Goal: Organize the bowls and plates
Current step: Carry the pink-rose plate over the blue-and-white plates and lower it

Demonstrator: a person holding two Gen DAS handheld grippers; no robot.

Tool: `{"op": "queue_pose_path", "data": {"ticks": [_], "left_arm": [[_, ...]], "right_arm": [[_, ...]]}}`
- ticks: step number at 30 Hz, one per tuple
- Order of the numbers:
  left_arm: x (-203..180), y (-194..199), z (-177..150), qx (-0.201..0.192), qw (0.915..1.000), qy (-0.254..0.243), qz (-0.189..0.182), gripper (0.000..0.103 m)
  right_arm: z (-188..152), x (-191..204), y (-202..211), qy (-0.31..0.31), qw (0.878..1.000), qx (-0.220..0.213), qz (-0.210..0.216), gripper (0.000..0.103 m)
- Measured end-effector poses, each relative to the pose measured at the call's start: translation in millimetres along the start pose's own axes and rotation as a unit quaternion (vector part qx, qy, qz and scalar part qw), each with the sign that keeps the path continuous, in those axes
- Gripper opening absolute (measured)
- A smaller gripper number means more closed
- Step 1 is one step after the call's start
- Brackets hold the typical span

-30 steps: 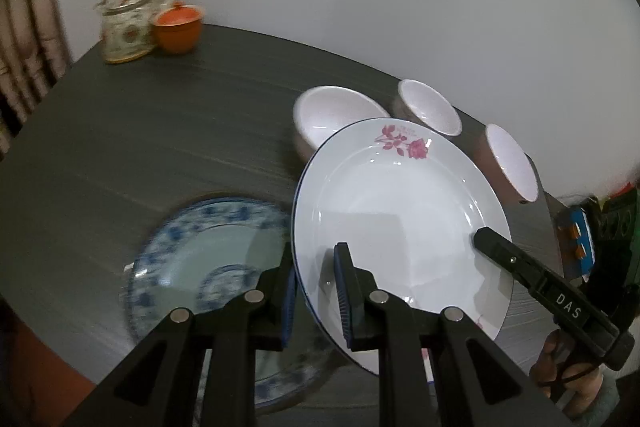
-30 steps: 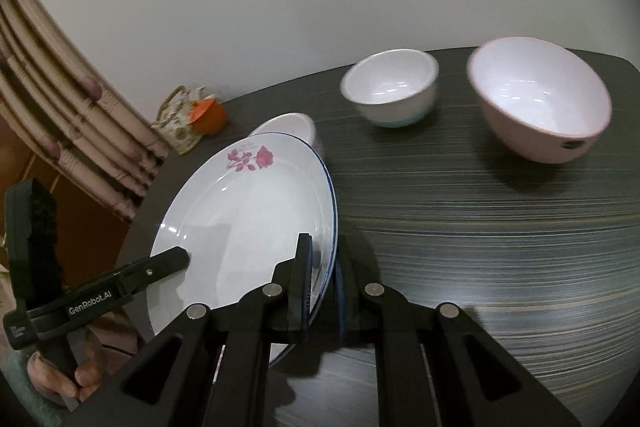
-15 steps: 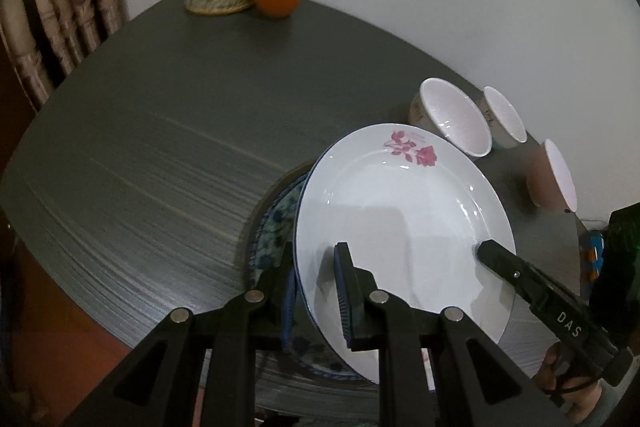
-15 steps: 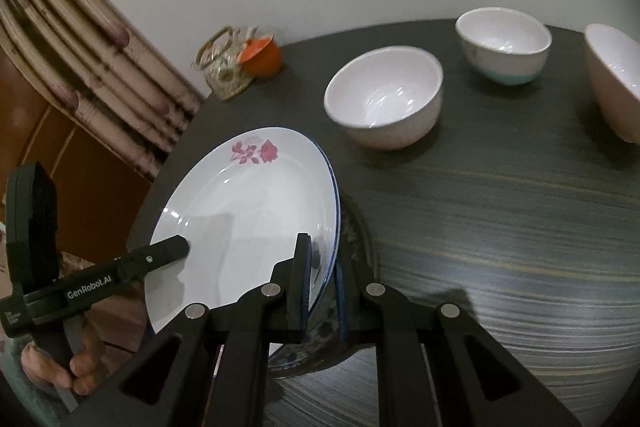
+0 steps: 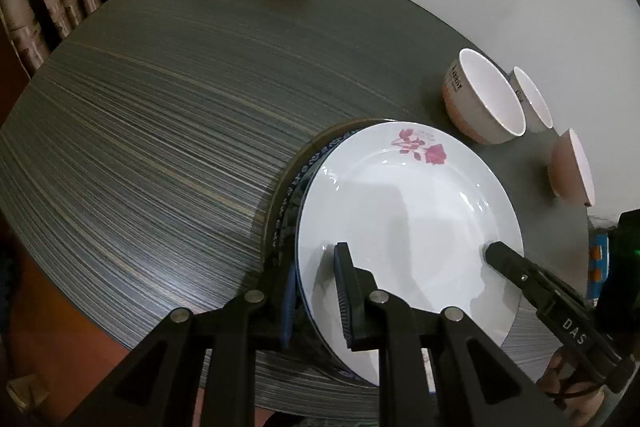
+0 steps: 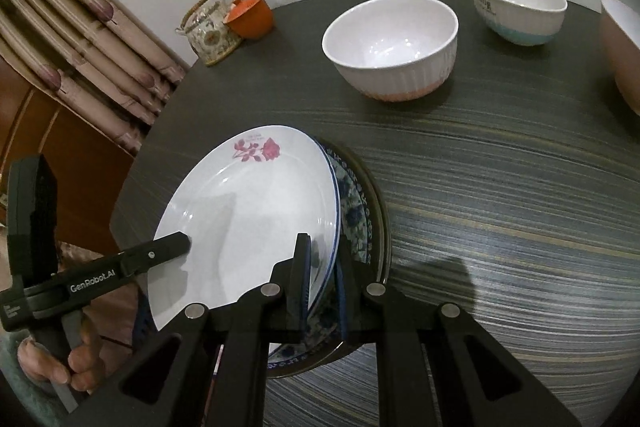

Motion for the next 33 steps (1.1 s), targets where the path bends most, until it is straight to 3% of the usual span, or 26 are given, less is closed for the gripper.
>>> {"op": "queue_pose_path", "data": {"ticks": [22,28,33], "left_arm": [[-10,-19,10,0.004,0.9997,0.0,0.023,0.018],[-14,-24,11,0.003,0.9995,-0.003,0.031,0.018],[-14,-25,12,0.004,0.9995,0.0,0.031,0.018]], "right_arm": [[2,0,-18,0.001,0.999,0.034,-0.04,0.015],[3,8,-20,0.013,0.998,0.035,-0.05,0.025],[2,11,-21,0.023,0.997,0.042,-0.067,0.026]]}}
Point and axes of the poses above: each gripper's, at about its wrist camera, not at the fingertips, and y roughly against the way its jaws point, x to its left, z to its top, the point moved 10 cm from there along -y, roughly the way its jaws point, and after that the axes turned 10 degrees about x, right-handed, at the moved point
